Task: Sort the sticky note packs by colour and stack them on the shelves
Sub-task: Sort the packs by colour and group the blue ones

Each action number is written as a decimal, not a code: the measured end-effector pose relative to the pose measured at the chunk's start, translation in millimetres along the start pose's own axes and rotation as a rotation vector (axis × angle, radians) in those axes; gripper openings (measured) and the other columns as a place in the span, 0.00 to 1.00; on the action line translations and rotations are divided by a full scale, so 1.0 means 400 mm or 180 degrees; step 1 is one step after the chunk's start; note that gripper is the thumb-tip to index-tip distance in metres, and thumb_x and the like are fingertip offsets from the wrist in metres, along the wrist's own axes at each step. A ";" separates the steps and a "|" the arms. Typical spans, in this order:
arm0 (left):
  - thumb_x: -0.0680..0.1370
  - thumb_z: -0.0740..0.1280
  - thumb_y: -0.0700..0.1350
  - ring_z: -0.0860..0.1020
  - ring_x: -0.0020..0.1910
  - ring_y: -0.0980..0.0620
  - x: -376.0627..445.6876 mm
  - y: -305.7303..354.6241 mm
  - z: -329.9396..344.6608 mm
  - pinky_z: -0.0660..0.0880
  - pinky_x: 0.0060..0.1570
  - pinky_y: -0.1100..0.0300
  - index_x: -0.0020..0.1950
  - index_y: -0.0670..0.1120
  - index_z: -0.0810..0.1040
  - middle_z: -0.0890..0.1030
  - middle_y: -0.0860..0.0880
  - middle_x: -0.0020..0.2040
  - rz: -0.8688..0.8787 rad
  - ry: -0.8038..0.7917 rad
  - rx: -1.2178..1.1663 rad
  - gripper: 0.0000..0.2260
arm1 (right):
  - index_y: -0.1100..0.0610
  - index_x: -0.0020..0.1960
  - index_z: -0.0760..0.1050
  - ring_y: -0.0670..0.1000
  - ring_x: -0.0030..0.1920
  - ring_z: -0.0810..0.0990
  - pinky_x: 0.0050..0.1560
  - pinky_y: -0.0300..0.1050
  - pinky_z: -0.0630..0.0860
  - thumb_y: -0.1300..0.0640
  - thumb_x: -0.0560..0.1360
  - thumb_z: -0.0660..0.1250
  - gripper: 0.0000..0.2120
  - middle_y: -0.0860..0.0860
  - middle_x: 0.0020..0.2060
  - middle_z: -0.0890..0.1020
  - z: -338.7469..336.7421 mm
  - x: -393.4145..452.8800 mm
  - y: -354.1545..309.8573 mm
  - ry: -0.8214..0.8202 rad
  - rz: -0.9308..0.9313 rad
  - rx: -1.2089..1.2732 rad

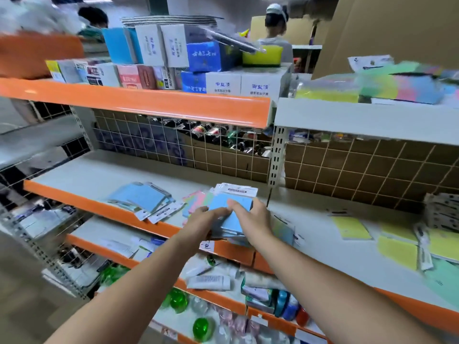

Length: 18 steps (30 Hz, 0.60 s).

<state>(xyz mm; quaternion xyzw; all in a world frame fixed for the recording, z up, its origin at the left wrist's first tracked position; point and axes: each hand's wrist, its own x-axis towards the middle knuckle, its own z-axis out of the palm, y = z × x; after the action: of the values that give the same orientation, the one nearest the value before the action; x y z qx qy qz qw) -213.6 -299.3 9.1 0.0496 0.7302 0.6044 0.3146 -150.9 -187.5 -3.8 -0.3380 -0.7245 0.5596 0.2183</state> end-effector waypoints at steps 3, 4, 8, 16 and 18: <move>0.66 0.71 0.55 0.83 0.45 0.42 0.010 0.020 -0.048 0.79 0.53 0.44 0.53 0.44 0.79 0.83 0.42 0.48 -0.0020 0.0046 -0.0156 0.21 | 0.54 0.46 0.78 0.50 0.43 0.80 0.40 0.41 0.73 0.46 0.70 0.73 0.13 0.49 0.42 0.82 0.064 0.020 -0.028 0.0002 -0.0117 -0.0073; 0.70 0.68 0.54 0.82 0.41 0.43 0.017 0.025 -0.065 0.78 0.52 0.46 0.50 0.44 0.79 0.83 0.43 0.44 -0.0052 0.0089 -0.0273 0.16 | 0.54 0.46 0.78 0.52 0.45 0.80 0.43 0.44 0.75 0.45 0.69 0.73 0.14 0.51 0.43 0.83 0.089 0.028 -0.033 0.0040 -0.0159 -0.0104; 0.78 0.60 0.46 0.78 0.36 0.44 0.065 0.038 -0.133 0.77 0.45 0.48 0.46 0.44 0.75 0.78 0.43 0.38 -0.0186 0.0494 -0.0743 0.08 | 0.53 0.41 0.72 0.55 0.45 0.77 0.43 0.46 0.71 0.43 0.70 0.71 0.15 0.52 0.42 0.80 0.169 0.042 -0.061 0.0093 -0.0141 -0.0200; 0.79 0.60 0.43 0.78 0.34 0.44 0.159 0.048 -0.270 0.79 0.30 0.53 0.44 0.43 0.72 0.76 0.42 0.39 -0.0370 0.0533 -0.0771 0.06 | 0.58 0.48 0.70 0.55 0.40 0.76 0.36 0.38 0.71 0.47 0.73 0.70 0.16 0.55 0.44 0.76 0.297 0.068 -0.108 0.0115 0.0227 -0.0141; 0.79 0.61 0.43 0.77 0.35 0.44 0.180 0.050 -0.309 0.79 0.27 0.54 0.42 0.43 0.71 0.75 0.43 0.38 -0.0373 0.0487 -0.0788 0.07 | 0.59 0.48 0.72 0.51 0.35 0.75 0.28 0.34 0.67 0.48 0.74 0.70 0.15 0.52 0.43 0.76 0.331 0.071 -0.114 0.0121 0.0316 -0.0067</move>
<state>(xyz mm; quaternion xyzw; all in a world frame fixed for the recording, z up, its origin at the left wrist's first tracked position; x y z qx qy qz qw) -341.3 -366.5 7.4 -0.0784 0.6736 0.6725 0.2964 -273.4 -261.1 1.3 -0.3863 -0.7084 0.5556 0.2004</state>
